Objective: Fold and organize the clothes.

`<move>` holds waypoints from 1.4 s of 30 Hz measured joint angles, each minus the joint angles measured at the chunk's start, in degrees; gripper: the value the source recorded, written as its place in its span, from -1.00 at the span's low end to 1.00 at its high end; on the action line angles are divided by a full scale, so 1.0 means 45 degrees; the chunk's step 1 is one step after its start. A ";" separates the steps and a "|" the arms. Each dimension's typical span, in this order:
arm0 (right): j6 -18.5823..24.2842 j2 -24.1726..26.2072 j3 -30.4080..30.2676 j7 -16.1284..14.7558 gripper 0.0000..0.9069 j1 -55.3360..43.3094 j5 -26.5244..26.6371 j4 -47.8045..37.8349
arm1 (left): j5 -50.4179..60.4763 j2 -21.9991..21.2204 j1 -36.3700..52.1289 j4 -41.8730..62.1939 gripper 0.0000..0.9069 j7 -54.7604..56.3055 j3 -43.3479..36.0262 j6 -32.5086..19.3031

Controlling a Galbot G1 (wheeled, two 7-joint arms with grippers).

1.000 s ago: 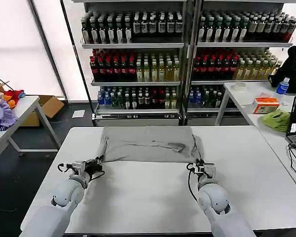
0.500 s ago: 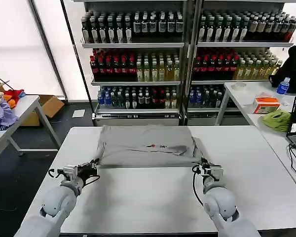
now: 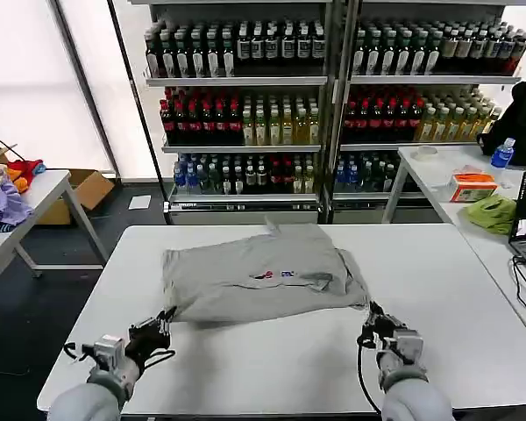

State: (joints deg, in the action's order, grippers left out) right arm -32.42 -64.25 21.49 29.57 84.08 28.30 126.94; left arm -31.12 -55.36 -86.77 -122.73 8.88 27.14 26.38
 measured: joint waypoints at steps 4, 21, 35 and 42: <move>0.0120 0.0049 0.0280 -0.0140 -1.00 0.0420 -0.0029 0.0129 | 0.0143 -0.0104 -0.0748 -0.0471 -0.98 -0.0025 0.0168 -0.0038; -0.0028 -0.0380 -0.0453 -0.1468 1.00 -0.2077 -0.0642 -0.2210 | 0.0410 -0.0249 -0.0747 0.0380 -0.98 -0.0508 0.0317 -0.0367; -0.0055 -0.0889 -0.1184 -0.1862 0.29 -0.3909 -0.0815 -0.4621 | 0.0406 -0.0185 -0.0639 0.0908 -0.98 -0.0617 0.0441 -0.0402; 0.0126 -0.0982 -0.1306 -0.2006 -1.00 -0.4257 -0.0788 -0.5350 | 0.0425 -0.0262 -0.0550 0.1044 -0.98 -0.0637 0.0441 -0.0409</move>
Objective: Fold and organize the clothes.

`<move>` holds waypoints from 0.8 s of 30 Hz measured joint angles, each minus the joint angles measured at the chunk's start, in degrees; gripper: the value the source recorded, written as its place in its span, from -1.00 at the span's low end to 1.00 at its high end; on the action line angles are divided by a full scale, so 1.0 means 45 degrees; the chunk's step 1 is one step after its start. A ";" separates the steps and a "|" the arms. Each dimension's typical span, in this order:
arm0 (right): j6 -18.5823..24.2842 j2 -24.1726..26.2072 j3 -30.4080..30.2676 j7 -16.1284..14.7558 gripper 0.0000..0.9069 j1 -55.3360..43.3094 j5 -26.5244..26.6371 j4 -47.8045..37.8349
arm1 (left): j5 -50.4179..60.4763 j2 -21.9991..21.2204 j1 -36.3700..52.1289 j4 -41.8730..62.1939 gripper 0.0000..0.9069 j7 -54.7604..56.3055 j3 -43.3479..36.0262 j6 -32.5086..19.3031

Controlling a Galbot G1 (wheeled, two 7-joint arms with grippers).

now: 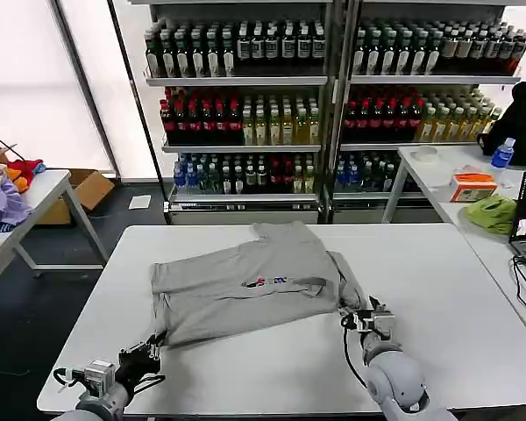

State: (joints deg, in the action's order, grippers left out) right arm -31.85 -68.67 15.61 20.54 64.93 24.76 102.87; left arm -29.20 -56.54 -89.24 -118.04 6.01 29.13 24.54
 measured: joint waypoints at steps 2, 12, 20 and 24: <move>0.0016 -0.0023 -0.0009 -0.0022 -1.00 -0.0021 0.0020 -0.0082 | 0.0002 0.0000 0.0002 0.0010 -0.98 -0.0004 0.0013 -0.0001; 0.0121 -0.0072 0.0039 -0.0099 -1.00 0.0091 0.0373 -0.0290 | 0.0027 0.0001 -0.0077 -0.0031 -0.98 -0.0068 0.0115 -0.0006; 0.0190 0.0139 0.0235 0.0107 -1.00 0.0617 0.0465 0.0298 | 0.0090 0.0059 -0.0163 0.0034 -0.98 -0.0215 0.0193 -0.0074; 0.0147 0.0258 0.0340 0.0372 -1.00 0.1153 0.0467 0.1087 | 0.0132 0.0116 -0.0286 -0.0080 -0.98 -0.0271 0.0253 -0.0162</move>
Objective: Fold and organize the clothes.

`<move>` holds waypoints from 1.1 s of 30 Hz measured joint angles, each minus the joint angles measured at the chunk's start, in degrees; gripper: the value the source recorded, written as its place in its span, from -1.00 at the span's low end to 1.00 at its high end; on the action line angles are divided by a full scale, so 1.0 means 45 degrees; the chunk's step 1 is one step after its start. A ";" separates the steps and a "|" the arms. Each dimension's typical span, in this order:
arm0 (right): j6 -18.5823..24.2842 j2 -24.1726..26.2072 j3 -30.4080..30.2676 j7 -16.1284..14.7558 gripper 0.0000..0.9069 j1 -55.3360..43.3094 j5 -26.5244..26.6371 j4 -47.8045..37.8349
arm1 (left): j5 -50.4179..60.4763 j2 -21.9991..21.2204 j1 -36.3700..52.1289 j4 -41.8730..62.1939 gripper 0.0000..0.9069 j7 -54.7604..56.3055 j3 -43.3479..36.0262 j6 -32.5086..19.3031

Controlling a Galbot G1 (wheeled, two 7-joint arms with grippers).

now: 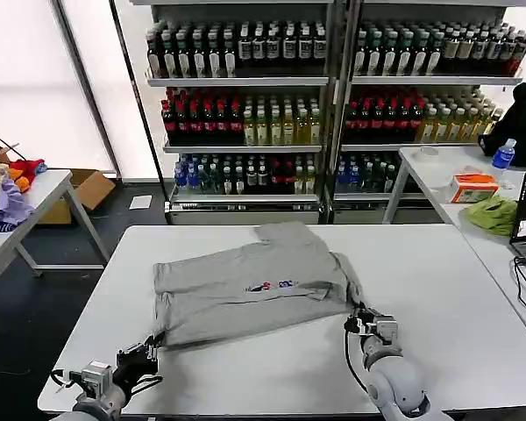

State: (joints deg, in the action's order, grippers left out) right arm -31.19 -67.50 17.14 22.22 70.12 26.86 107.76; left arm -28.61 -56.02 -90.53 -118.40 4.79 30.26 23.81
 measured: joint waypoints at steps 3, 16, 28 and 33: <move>-0.0028 0.0074 0.0125 0.0258 -1.00 0.0542 -0.0037 0.0701 | 0.0094 0.0014 -0.0157 -0.0118 -0.98 -0.0043 0.0035 -0.0074; 0.0522 0.0440 0.0688 0.1439 -1.00 0.4284 -0.0710 0.4109 | 0.0580 0.0143 -0.1354 -0.0860 -0.98 0.0164 0.0318 -0.0208; 0.1126 0.0561 0.0854 0.2016 -1.00 0.7148 -0.1177 0.5519 | 0.1141 -0.0090 -0.2949 -0.1560 -0.98 0.0300 0.0451 -0.0371; 0.1193 0.0569 0.0878 0.2094 -0.49 0.7716 -0.1436 0.5721 | 0.1425 -0.0253 -0.3533 -0.1699 -0.98 0.0323 0.0377 -0.0425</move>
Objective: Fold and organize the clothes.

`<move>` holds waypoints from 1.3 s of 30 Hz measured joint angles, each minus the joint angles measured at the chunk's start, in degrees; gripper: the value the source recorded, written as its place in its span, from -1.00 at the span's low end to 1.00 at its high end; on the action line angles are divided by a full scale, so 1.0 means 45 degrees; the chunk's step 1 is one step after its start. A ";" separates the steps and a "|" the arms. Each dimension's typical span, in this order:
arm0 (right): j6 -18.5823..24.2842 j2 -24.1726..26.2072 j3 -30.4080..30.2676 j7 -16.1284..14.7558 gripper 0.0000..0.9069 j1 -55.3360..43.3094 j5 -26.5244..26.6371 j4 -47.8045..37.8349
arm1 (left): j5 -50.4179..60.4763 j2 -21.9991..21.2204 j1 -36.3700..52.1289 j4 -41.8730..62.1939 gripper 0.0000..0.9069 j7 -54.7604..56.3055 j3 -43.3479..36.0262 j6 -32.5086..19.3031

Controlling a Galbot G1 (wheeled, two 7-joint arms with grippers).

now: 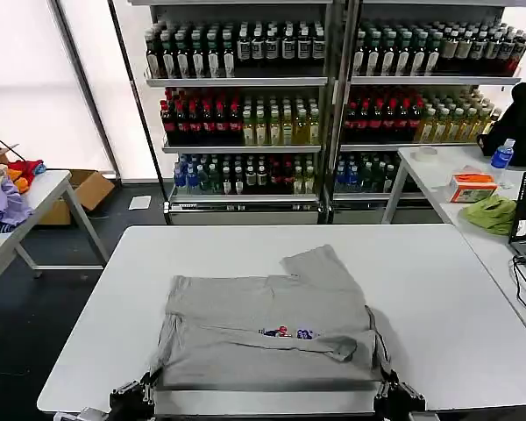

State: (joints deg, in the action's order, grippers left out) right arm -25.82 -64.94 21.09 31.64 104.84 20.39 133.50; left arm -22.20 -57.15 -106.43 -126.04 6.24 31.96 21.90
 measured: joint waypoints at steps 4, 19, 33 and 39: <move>-0.0080 0.0096 0.0145 0.0052 1.00 0.0431 -0.0073 0.0255 | 0.0193 -0.0119 -0.0383 -0.0215 1.00 0.0074 -0.0013 0.0012; -0.0455 0.0131 0.0172 -0.0298 1.00 0.1060 -0.0904 0.0627 | 0.0421 -0.0742 -0.0697 -0.1316 1.00 0.0258 -0.0159 0.0191; -0.1223 -0.0244 -0.0183 -0.0564 1.00 -0.0710 -0.1077 -0.0385 | 0.0012 -0.0804 0.0201 -0.1190 1.00 0.0302 -0.0150 0.0455; -0.1399 -0.0387 -0.0125 -0.0742 1.00 -0.1877 -0.1021 -0.0994 | -0.0428 -0.0690 0.0770 -0.1039 1.00 0.0284 0.0074 0.0641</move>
State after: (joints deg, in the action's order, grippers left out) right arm -32.11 -66.68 20.53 28.30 96.39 15.80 129.03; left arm -24.12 -60.26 -102.96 -130.72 7.52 32.29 24.78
